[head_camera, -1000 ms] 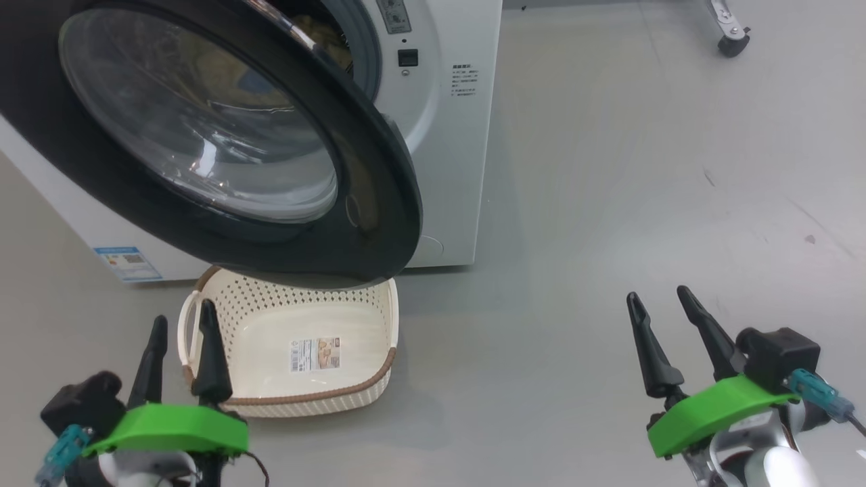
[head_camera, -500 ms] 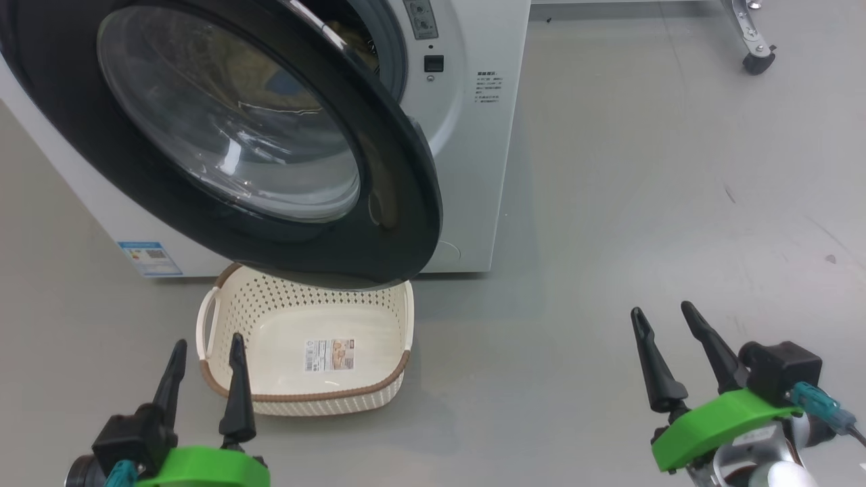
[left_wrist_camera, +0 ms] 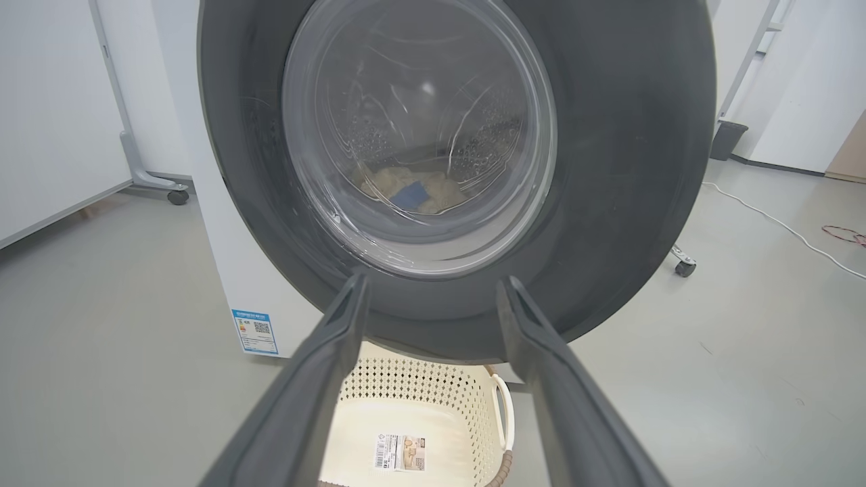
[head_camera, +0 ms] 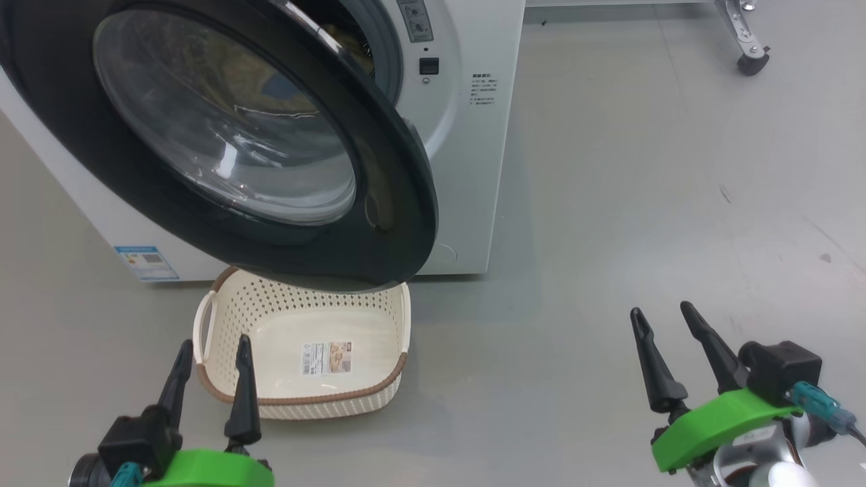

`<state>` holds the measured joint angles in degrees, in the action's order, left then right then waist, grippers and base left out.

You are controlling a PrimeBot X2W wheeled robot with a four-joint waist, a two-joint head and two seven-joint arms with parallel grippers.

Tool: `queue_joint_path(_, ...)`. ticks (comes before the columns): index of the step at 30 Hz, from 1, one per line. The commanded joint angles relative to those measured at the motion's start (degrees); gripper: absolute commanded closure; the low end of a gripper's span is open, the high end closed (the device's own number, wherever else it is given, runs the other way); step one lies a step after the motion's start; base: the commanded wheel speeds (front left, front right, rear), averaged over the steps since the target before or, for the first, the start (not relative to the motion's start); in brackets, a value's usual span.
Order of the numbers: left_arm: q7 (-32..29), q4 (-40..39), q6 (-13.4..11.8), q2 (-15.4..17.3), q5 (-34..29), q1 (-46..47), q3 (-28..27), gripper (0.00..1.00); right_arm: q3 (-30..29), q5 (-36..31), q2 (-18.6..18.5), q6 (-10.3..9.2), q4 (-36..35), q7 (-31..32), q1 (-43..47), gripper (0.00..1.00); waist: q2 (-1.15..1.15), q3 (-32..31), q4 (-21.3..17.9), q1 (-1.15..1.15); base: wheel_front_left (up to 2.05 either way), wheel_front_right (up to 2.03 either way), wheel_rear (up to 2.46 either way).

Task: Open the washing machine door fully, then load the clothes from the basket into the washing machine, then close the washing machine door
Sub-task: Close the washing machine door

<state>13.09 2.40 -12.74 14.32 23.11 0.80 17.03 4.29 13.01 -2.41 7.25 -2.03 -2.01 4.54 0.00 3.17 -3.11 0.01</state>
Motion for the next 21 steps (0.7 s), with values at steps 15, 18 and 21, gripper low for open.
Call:
queue_joint_path(15, 0.2, -1.5, -0.7, 1.1, 0.0, 1.6, -1.3, 0.00, 1.2, 0.0, -0.5, 0.24, -2.4, 0.2, -0.9, 0.02, 0.00, -0.3, -0.5, -0.01, 0.00, 0.00, 0.00)
queue_joint_path(18, 0.2, -1.5, -0.7, 1.1, 0.1, 1.6, -1.2, 0.00, 0.9, 0.3, -0.5, 0.24, -2.2, 0.1, -1.0, 1.00, 0.00, -0.3, -0.4, -0.01, 0.00, 0.00, 0.00)
queue_joint_path(21, 0.2, -1.4, -0.7, 1.1, 0.2, 1.7, -1.1, 0.00, 0.9, 0.4, -0.5, 0.24, -1.9, 0.2, -1.3, 1.00, 0.00, -0.4, -0.2, -0.01, 0.00, 0.00, 0.00)
